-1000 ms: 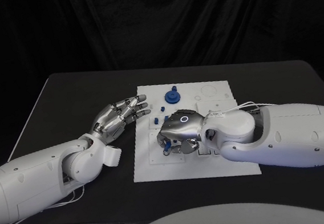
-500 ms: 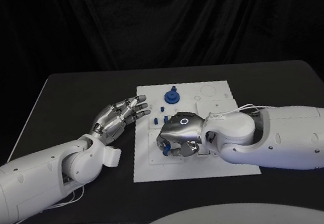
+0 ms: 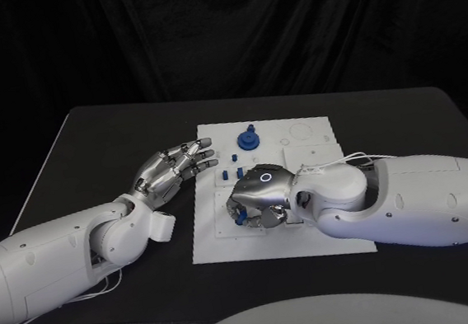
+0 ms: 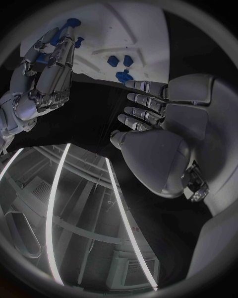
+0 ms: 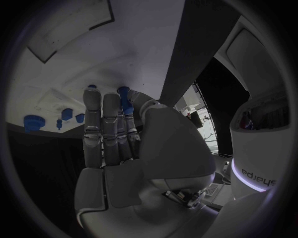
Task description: Assemble the parts on the task board
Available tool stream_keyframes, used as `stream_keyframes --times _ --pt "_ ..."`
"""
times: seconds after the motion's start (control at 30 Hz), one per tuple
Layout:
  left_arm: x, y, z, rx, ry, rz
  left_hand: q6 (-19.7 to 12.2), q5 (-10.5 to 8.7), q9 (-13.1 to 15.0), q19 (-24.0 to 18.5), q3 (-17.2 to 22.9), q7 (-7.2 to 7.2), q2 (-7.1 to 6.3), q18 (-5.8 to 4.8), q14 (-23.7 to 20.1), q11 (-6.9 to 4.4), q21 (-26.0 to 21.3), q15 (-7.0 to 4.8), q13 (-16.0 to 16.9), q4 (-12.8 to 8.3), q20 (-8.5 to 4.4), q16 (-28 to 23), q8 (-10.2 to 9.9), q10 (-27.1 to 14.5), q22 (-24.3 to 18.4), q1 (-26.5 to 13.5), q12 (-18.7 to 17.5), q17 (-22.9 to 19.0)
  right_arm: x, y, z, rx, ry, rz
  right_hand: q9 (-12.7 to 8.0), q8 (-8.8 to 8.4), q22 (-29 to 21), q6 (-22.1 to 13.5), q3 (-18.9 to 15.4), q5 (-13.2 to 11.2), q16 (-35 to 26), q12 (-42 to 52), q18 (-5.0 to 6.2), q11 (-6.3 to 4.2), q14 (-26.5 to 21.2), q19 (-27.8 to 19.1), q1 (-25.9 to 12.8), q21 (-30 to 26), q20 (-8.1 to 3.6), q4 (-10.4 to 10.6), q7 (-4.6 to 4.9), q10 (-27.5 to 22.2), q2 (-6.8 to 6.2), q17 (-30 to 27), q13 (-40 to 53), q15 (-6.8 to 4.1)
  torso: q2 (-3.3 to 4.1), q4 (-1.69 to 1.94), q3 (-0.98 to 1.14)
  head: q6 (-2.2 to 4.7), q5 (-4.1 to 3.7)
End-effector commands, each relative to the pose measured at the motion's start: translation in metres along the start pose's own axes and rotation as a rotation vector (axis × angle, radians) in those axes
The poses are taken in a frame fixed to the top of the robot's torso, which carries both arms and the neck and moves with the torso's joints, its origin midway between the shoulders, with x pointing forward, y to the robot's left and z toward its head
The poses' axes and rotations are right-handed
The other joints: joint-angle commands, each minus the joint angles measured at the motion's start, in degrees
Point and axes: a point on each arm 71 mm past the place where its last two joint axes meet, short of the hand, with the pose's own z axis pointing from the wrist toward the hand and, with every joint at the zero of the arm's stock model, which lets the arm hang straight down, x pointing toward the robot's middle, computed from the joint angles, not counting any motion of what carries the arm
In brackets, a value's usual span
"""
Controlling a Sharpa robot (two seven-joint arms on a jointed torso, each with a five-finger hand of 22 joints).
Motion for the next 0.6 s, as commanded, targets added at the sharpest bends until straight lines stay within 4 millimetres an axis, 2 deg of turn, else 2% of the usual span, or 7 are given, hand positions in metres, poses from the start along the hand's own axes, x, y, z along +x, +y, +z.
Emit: stream_keyframes --times 0.03,0.1,0.17,0.2,0.33,0.47,0.6 --pt "0.0016 0.0004 0.0004 0.006 0.011 -0.014 0.4 0.07 0.1 0.4 0.4 0.8 0.07 -0.74 0.0 0.25 0.3 0.12 0.0 0.0 0.19 0.4 0.3 0.0 0.0 0.1 0.1 0.1 0.0036 -0.0007 0.0 0.01 0.027 -0.001 0.1 -0.08 3.1 0.0 0.1 -0.3 -0.3 -0.5 -0.84 0.03 -0.6 -0.5 0.3 -0.6 -0.04 -0.1 0.05 0.2 -0.05 -0.2 0.1 0.15 -0.01 0.0 -0.03 -0.01 -0.02" --pt "0.0016 0.0006 0.0004 0.006 0.011 -0.014 0.4 0.07 0.1 0.4 0.4 0.8 0.07 -0.74 0.0 0.25 0.3 0.12 0.0 0.0 0.19 0.4 0.3 0.0 0.0 0.1 0.1 0.1 0.0043 -0.0011 0.0002 0.013 0.034 -0.001 -0.2 -1.44 2.9 -1.9 0.1 -1.1 -1.0 -1.2 -0.76 0.34 -1.2 -1.1 -0.2 -1.8 0.11 0.2 0.34 -0.7 -0.2 -0.9 0.0 0.42 0.0 0.01 -0.03 -0.01 -0.05" --pt "0.0015 0.001 0.0005 0.005 0.011 -0.015 0.4 0.07 0.1 0.4 0.4 0.8 0.07 -0.74 0.0 0.25 0.3 0.12 0.0 0.0 0.19 0.4 0.3 0.0 0.0 0.1 0.1 0.1 0.0056 -0.0014 0.0007 0.015 0.042 -0.002 -1.9 -5.72 2.4 -8.2 0.1 -3.4 -2.1 -3.1 -0.65 1.44 -2.5 -2.2 -1.5 -4.1 0.66 1.2 -0.11 -4.0 -0.69 -2.2 -0.3 1.4 -0.01 -0.02 -0.02 -0.01 0.0" --pt "0.0015 0.0013 0.0005 0.005 0.012 -0.015 0.4 0.09 0.1 0.4 0.5 0.81 0.09 -0.75 0.0 0.25 0.3 0.14 0.0 0.0 0.2 0.3 0.3 0.0 0.0 0.1 0.0 0.1 0.0067 -0.0013 0.0012 0.015 0.045 -0.001 -3.7 -9.82 2.0 -13.8 -0.5 -5.9 -2.3 -5.1 -0.64 2.69 -3.3 -3.2 -2.7 -6.1 1.44 2.1 -1.41 -8.1 -1.32 -2.4 -0.7 2.3 0.0 -0.01 0.0 -0.01 0.01" --pt "0.0015 0.0021 0.0004 0.003 0.012 -0.016 0.4 0.09 0.1 0.4 0.5 0.81 0.09 -0.75 0.0 0.25 0.3 0.14 0.0 0.0 0.2 0.3 0.3 0.0 0.0 0.1 0.0 0.1 0.0088 -0.0007 0.002 0.011 0.042 0.004 -8.6 -15.17 1.2 -23.8 -3.0 -9.7 -2.2 -7.8 0.14 3.68 -4.6 -4.7 -4.3 -10.0 2.03 3.2 -3.86 -15.3 -1.4 -2.3 -1.2 2.33 0.03 -0.01 0.01 -0.01 -0.02" --pt "0.0009 0.0026 -0.0001 0.001 0.01 -0.016 0.4 0.09 0.1 0.4 0.5 0.81 0.09 -0.75 0.0 0.25 0.3 0.14 0.0 0.0 0.2 0.3 0.3 0.0 0.0 0.1 0.0 0.1 0.0094 -0.002 0.0021 0.011 0.028 0.023 -12.6 -17.48 0.8 -30.7 -4.9 -11.0 -2.6 -8.7 0.43 4.12 -5.6 -5.5 -4.8 -12.2 2.25 3.9 -5.22 -18.6 -1.18 -2.5 -1.5 2.44 -0.01 0.01 0.02 -0.01 0.04" --pt "0.0001 0.0028 -0.0009 -0.001 0.008 -0.016 0.4 0.09 0.1 0.4 0.5 0.81 0.09 -0.75 0.0 0.25 0.3 0.14 0.0 0.0 0.2 0.3 0.3 0.0 0.0 0.1 0.0 0.1 0.0081 -0.0051 -0.0005 0.013 -0.007 0.038 -13.4 -17.81 0.7 -31.5 -5.8 -11.3 -2.7 -8.6 0.37 4.47 -6.3 -5.8 -4.9 -12.9 2.52 4.3 -5.38 -19.8 -1.08 -2.6 -1.4 2.82 0.01 0.01 0.03 -0.01 0.19"
